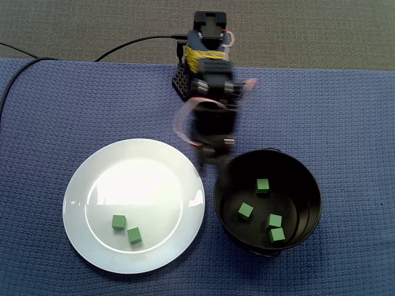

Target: Pick up the items on the white plate and put them in the black container.

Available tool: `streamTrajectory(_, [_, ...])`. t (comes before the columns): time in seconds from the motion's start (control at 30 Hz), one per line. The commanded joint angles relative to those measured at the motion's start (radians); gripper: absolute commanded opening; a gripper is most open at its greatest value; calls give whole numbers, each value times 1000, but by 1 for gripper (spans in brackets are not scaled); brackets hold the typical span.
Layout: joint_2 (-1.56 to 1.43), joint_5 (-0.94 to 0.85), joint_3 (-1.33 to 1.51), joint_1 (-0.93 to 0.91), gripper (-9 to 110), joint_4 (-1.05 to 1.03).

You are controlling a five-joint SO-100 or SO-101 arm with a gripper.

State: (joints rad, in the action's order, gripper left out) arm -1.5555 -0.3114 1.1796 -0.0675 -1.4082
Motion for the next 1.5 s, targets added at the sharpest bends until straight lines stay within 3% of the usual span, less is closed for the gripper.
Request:
streamTrajectory(0.0, [-37, 101, -69, -245, 40, -8])
streamTrajectory(0.2, [150, 144, -72, -387, 41, 49])
streamTrajectory(0.6, [629, 64, -373, -451, 39, 144])
streamTrajectory(0.87, [765, -37, -466, -445, 37, 149])
streamTrajectory(1.47, [854, -29, -520, -439, 25, 166])
